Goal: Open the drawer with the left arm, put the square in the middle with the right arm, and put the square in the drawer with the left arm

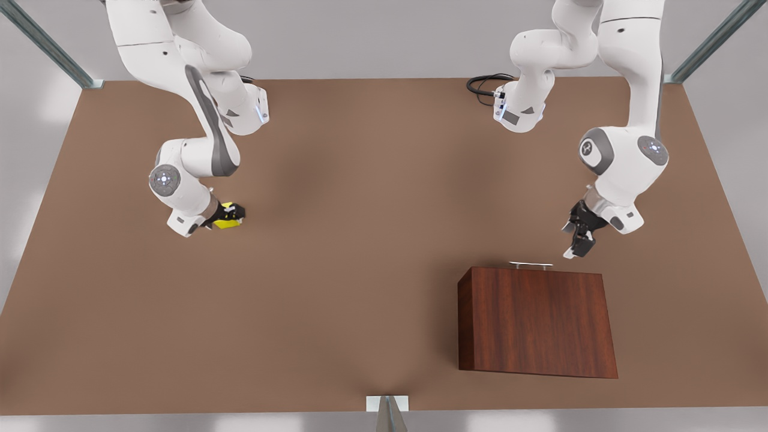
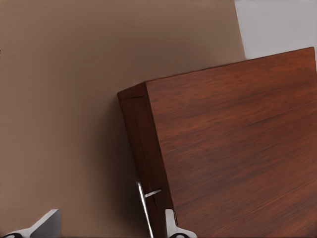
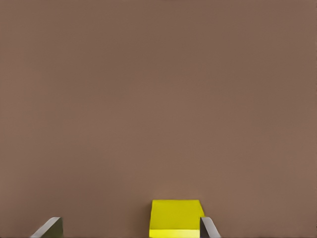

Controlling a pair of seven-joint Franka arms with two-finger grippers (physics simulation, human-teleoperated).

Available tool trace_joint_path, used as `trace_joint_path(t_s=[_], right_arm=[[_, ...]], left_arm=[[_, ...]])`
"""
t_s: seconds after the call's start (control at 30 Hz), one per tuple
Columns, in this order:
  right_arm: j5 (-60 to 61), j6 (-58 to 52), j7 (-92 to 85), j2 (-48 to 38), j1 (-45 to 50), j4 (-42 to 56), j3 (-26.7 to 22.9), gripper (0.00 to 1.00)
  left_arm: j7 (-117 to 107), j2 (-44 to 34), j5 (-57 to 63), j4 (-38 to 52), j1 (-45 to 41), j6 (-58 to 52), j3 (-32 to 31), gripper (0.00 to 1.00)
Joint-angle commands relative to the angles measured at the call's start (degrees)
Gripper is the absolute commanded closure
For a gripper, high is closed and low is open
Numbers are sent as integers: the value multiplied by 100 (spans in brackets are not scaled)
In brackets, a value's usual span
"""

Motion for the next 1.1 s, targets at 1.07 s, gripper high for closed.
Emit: trace_joint_path(t_s=[1.07], right_arm=[[-9,861,-162,746,-349,-557,-35,23]], left_arm=[[18,961,-1277,-83,-614,802,-10,0]])
